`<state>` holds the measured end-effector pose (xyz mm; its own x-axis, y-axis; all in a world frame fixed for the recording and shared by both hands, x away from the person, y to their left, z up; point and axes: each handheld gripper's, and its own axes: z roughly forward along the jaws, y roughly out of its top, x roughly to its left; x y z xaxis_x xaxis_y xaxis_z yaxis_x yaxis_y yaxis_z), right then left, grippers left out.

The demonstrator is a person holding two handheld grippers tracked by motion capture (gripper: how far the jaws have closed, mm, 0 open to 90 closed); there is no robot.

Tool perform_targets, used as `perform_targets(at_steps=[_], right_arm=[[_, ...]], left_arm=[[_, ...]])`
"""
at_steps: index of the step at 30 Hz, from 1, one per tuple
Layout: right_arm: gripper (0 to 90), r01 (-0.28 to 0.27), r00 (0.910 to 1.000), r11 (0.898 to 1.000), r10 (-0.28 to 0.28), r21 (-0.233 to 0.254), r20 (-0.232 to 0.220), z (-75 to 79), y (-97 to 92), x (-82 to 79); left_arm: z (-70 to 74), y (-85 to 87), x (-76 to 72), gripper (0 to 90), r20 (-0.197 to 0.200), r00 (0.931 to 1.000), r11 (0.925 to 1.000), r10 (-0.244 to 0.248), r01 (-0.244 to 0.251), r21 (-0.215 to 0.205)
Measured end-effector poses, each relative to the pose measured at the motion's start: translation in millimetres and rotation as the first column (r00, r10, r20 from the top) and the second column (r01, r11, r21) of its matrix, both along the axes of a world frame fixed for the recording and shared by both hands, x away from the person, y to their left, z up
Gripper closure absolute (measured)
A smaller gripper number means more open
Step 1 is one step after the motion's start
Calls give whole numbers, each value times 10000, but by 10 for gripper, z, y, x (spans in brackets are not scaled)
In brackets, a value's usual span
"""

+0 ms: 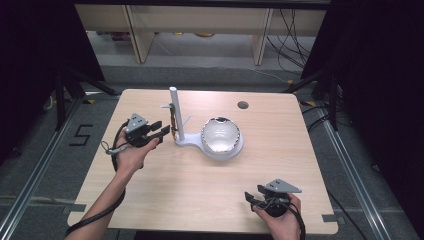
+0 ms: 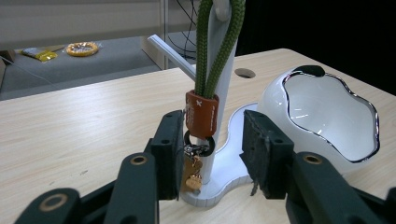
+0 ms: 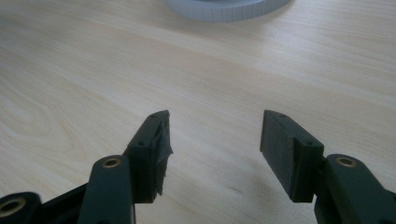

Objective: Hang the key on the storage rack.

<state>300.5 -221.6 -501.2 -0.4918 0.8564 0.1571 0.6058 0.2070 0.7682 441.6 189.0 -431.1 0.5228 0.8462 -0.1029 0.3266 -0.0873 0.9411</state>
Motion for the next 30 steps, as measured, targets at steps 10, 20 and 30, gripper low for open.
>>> perform_targets(at_steps=[10,20,30], right_arm=[[427,64,9998,9998,-67,-169,-207,16,5,-13],[418,42,10000,9999,-43,-139,-55,3,-5,-1],[410,37,10000,9997,-39,-243,-89,1,3,-5]], left_arm=[[-37,137,-153,512,310,9995,9998,115,-120,163],[-96,261,-361,480,442,9986,9993,274,-284,228],[-281,328,-607,465,247,9997,9998,91,-95,191]])
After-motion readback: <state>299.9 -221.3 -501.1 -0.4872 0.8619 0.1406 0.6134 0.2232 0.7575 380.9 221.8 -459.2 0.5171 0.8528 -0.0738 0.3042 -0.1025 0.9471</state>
